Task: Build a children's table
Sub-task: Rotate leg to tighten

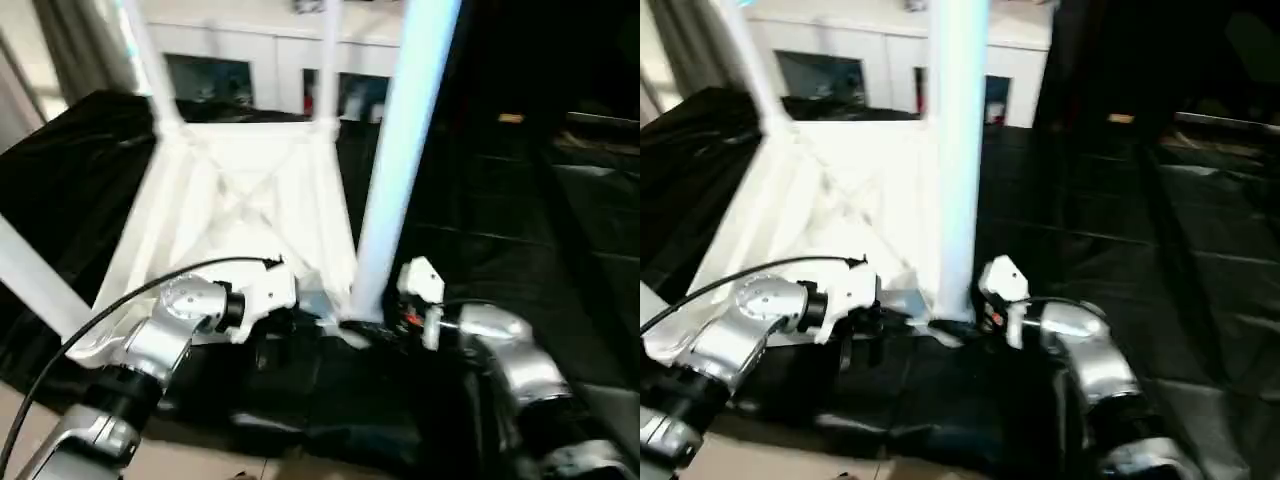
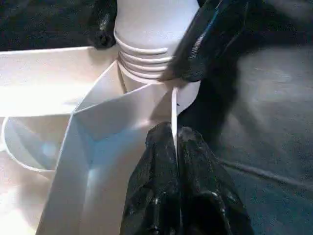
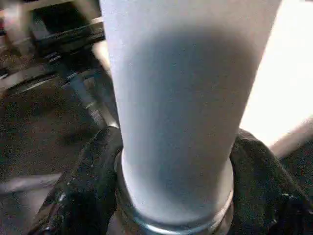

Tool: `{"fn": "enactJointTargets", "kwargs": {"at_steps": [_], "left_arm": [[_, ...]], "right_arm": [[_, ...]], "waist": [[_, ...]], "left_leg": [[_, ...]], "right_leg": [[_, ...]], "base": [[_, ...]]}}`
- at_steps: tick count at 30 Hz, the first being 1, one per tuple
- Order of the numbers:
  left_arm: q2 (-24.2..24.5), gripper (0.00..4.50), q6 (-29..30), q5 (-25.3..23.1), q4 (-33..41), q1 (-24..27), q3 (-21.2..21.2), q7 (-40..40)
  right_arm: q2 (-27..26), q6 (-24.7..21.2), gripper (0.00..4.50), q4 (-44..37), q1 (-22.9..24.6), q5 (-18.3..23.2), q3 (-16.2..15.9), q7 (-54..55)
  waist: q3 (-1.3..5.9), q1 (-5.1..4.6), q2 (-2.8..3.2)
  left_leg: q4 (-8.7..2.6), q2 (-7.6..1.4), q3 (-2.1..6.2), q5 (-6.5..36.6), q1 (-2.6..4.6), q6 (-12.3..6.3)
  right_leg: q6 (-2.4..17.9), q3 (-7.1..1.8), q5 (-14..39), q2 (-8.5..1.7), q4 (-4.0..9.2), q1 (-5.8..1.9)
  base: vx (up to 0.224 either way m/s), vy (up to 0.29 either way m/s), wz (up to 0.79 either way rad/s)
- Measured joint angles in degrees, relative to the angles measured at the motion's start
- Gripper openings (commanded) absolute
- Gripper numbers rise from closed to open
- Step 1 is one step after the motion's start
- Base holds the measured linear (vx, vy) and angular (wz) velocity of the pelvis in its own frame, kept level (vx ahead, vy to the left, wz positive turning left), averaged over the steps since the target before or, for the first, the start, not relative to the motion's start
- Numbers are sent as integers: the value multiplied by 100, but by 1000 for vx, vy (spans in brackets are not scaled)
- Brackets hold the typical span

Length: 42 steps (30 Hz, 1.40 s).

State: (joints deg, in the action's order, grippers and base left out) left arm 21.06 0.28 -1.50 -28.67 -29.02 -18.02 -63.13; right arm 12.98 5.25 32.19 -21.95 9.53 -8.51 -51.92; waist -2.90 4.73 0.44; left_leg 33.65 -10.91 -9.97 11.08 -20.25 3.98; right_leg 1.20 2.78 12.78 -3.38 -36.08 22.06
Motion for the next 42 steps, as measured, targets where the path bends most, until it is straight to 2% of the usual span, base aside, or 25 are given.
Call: {"fn": "enactJointTargets", "kwargs": {"at_steps": [6,9,11,15,21,23,27,29,31,35,36,40,42], "left_arm": [[-526,0,326,-150,-475,-299,96,900],[-1010,0,688,-275,-851,-585,204,1709],[-1277,0,869,-277,-1034,-711,223,2101],[-1407,0,939,-277,-1177,-787,257,2248],[-1410,0,933,-277,-1261,-823,290,2249],[-1365,0,906,-279,-1261,-823,289,2226],[-1201,0,731,-282,-1204,-766,267,2017],[-1069,0,684,-278,-1046,-678,236,1878],[-864,0,565,-260,-807,-513,197,1595],[-512,0,365,-154,-459,-274,133,1022],[-345,0,270,-91,-307,-162,116,757],[-19,0,45,21,7,45,93,317],[199,0,31,101,274,217,137,103]], "right_arm": [[-554,-145,273,214,-96,-208,277,1498],[-903,-273,272,580,-469,-501,434,2739],[-948,-328,272,757,-645,-703,432,3247],[-963,-348,272,902,-750,-776,433,3453],[-1017,-331,272,1026,-828,-803,449,3517],[-1035,-276,328,1065,-832,-793,479,3500],[-1045,-218,348,1068,-827,-715,490,3200],[-964,-190,378,1060,-826,-661,480,2893],[-748,-168,396,1059,-787,-611,389,2369],[-377,-54,396,830,-681,-510,154,1420],[-162,-6,396,691,-616,-448,105,963],[115,3,396,293,-426,-215,2,39],[258,-4,396,65,-370,-27,-63,-541]], "waist": [[3,-36,7],[18,-90,41],[40,-103,76],[69,-91,109],[75,-113,107],[75,-119,106],[71,-153,101],[70,-169,98],[66,-161,93],[58,-107,81],[51,-99,70],[22,-84,11],[3,-82,-38]], "left_leg": [[-10,3,0,-4,25,8],[-7,11,0,-10,25,18],[-8,22,0,-10,20,17],[-12,21,0,-10,19,15],[-13,21,0,-10,20,14],[-15,21,0,-9,20,14],[-32,19,0,-9,19,14],[-44,19,0,-10,18,15],[-56,13,0,-10,13,15],[-65,6,0,-10,0,14],[-65,6,0,-10,-7,14],[-63,4,-2,-9,-15,11],[-64,1,-4,-9,-15,11]], "right_leg": [[2,-5,-13,0,0,-16],[2,-15,-29,0,3,-14],[1,-25,-28,-4,12,-16],[-22,-24,-15,-4,16,-18],[-21,-23,-15,-4,18,-19],[-24,-24,-14,-4,19,-18],[-24,-23,-14,-1,27,-13],[-24,-20,-13,1,31,-8],[-24,-13,-10,4,35,-2],[-21,-3,-1,5,42,3],[-20,-2,0,5,50,4],[-20,2,-1,4,64,5],[-20,4,-1,4,63,6]], "base": [[0,0,0],[0,0,0],[0,0,0],[0,0,0],[0,0,0],[0,0,0],[0,0,0],[0,0,0],[0,0,0],[0,0,0],[0,0,0],[0,0,0],[0,0,0]]}}
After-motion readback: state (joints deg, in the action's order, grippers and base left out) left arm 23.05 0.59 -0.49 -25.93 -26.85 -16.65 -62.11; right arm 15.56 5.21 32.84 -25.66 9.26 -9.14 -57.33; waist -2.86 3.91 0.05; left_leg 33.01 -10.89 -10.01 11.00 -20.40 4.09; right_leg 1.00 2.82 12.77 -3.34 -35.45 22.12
